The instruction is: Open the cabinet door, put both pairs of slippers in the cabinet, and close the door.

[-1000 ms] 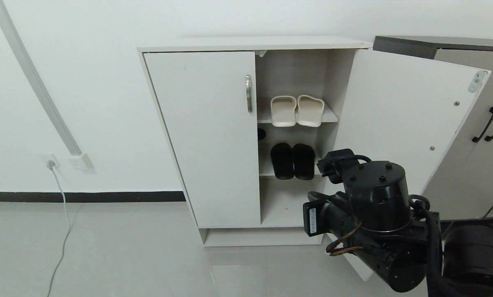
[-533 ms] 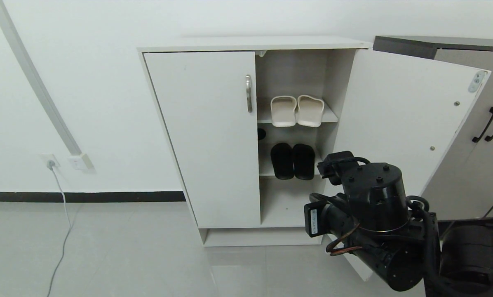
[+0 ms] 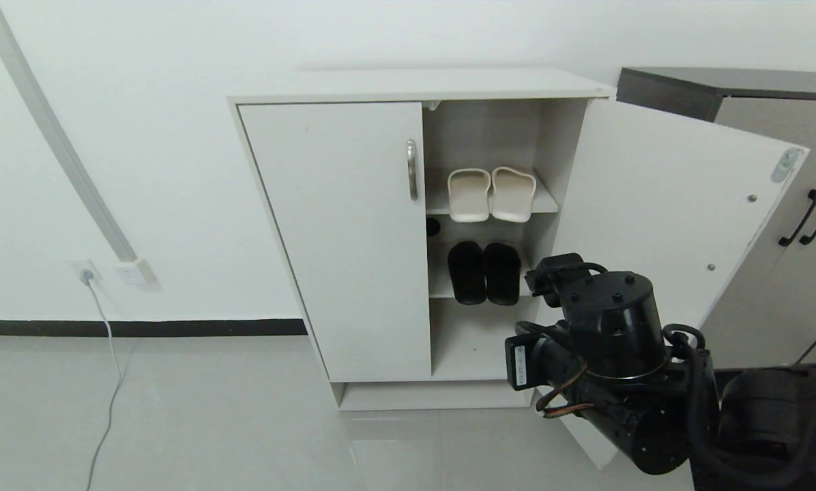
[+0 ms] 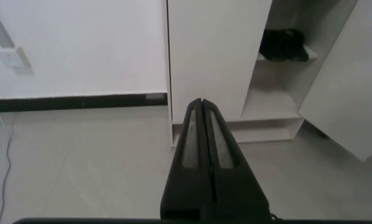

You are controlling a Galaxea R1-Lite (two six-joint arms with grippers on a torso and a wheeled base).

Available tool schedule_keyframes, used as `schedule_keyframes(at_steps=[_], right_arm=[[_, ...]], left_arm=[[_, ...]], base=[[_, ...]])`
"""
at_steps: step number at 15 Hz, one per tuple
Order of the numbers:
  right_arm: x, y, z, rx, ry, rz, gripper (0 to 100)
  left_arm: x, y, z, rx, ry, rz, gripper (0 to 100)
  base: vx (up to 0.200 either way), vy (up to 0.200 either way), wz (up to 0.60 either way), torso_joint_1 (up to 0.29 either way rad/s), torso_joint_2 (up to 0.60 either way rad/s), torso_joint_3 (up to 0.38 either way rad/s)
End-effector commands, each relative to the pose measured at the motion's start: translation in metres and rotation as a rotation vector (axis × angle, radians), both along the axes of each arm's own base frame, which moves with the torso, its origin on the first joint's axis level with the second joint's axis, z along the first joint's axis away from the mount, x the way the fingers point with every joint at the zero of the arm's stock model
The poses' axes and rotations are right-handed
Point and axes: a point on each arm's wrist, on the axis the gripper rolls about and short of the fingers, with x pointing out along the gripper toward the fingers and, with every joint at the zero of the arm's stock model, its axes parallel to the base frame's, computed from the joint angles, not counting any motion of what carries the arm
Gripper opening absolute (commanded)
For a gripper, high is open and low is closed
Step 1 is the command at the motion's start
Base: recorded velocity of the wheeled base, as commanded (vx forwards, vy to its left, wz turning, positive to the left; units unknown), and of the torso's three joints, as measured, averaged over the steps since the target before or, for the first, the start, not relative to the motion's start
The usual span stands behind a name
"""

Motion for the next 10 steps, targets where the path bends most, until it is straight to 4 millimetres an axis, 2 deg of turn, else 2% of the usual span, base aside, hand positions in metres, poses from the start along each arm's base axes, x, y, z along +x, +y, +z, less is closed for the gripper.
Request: schedule_keyframes(at_steps=[1, 10], right_arm=[[0.0003, 0.0, -0.0003, -0.001, 0.001, 0.0, 0], [0.0005, 0.0003, -0.0002, 0.004, -0.004, 0.002, 0]], left_arm=[[0.0001, 0.0, -0.0002, -0.001, 0.003, 0.001, 0], [0.0001, 0.0, -0.0002, -0.001, 0.003, 0.001, 0]], base=[[0.0, 0.0, 0.0, 0.036, -0.55, -0.373], [0.0, 0.0, 0.0, 0.115, -0.47, -0.342]])
